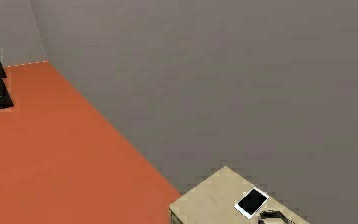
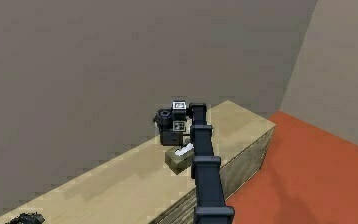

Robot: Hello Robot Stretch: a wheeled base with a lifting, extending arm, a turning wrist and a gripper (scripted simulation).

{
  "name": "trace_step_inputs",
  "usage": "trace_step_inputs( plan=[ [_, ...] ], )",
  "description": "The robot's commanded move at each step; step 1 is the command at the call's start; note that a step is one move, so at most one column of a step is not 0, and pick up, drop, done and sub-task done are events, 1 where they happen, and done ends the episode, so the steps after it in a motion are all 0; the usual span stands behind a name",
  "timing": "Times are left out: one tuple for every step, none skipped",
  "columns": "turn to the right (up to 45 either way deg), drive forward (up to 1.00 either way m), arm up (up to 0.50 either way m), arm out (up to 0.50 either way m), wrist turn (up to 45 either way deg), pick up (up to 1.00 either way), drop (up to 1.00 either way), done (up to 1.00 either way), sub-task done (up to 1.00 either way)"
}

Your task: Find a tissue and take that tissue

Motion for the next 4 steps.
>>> trace_step_inputs(
  plan=[
    [0.0,0.00,0.00,0.00,3.0,0.00,0.00,0.00,0.00],
    [0.0,0.00,-0.30,0.00,0.0,0.00,0.00,0.00,0.00],
    [0.0,0.00,0.00,0.00,0.0,1.00,0.00,0.00,0.00],
    [0.0,0.00,0.10,0.00,0.0,0.00,0.00,0.00,0.00]
  ],
)
